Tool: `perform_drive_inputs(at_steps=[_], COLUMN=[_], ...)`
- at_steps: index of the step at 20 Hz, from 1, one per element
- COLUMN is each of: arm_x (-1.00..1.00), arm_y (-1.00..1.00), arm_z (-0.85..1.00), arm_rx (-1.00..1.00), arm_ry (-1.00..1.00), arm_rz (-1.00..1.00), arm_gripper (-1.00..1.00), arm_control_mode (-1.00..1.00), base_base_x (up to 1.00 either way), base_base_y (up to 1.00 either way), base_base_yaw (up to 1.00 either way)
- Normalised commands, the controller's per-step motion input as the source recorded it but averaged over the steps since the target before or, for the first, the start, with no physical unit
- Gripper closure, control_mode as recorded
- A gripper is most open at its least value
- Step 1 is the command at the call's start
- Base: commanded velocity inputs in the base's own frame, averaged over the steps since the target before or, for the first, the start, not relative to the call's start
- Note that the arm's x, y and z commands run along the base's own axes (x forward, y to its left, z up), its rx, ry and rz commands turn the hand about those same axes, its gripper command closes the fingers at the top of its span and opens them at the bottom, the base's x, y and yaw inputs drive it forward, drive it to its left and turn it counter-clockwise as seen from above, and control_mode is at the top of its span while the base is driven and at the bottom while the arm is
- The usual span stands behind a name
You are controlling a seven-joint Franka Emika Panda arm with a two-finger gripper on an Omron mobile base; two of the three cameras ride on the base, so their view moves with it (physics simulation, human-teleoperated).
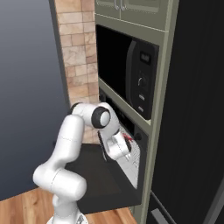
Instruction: Place the fish on the top rack of the oven, and slide the tray back inside. Close the oven door.
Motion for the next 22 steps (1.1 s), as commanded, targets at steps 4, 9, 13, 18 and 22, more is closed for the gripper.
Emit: perform_drive_inputs(at_steps=[4, 9, 13, 18, 22], arm_x=[-0.13, -0.42, -0.60, -0.66, -0.56], arm_y=[0.27, 1.00, 1.00, 0.93, 0.76], arm_z=[0.57, 0.30, 0.47, 0.55, 0.72], arm_rx=[-0.16, -0.14, -0.01, 0.01, 0.01], arm_ry=[0.00, -0.08, -0.11, -0.04, -0.11], arm_rz=[0.05, 0.10, 0.10, 0.11, 0.14], arm_gripper=[-1.00, -1.00, -1.00, -1.00, -1.00], arm_control_mode=[-1.00, -1.00, -1.00, -1.00, -1.00], base_base_x=[0.00, 0.00, 0.00, 0.00, 0.00], base_base_y=[0.00, 0.00, 0.00, 0.00, 0.00], base_base_yaw=[0.00, 0.00, 0.00, 0.00, 0.00])
